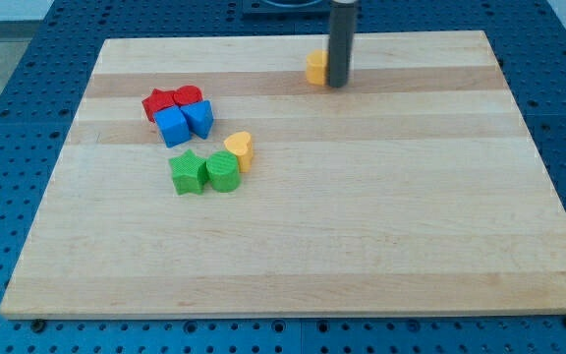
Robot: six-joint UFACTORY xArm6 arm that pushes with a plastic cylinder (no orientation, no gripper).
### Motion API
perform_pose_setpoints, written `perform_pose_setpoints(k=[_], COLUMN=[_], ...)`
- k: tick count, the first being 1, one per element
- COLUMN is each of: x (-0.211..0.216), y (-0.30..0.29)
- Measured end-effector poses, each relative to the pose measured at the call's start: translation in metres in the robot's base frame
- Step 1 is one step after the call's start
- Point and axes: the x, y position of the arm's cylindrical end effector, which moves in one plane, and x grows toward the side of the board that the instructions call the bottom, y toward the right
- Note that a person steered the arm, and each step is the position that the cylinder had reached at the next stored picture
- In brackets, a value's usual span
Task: Keep the yellow hexagon at the top side of the red circle
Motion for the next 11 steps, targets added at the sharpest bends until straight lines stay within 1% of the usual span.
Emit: perform_pose_setpoints(k=[1,2,3,4,5,6,7,8,9,10,11], x=[-0.010,-0.010,-0.015,-0.046,-0.058,-0.058,-0.057,-0.036,-0.016,-0.015,-0.025], y=[-0.047,-0.030,0.018,0.030,-0.017,-0.080,-0.072,-0.030,-0.049,-0.121,-0.190])
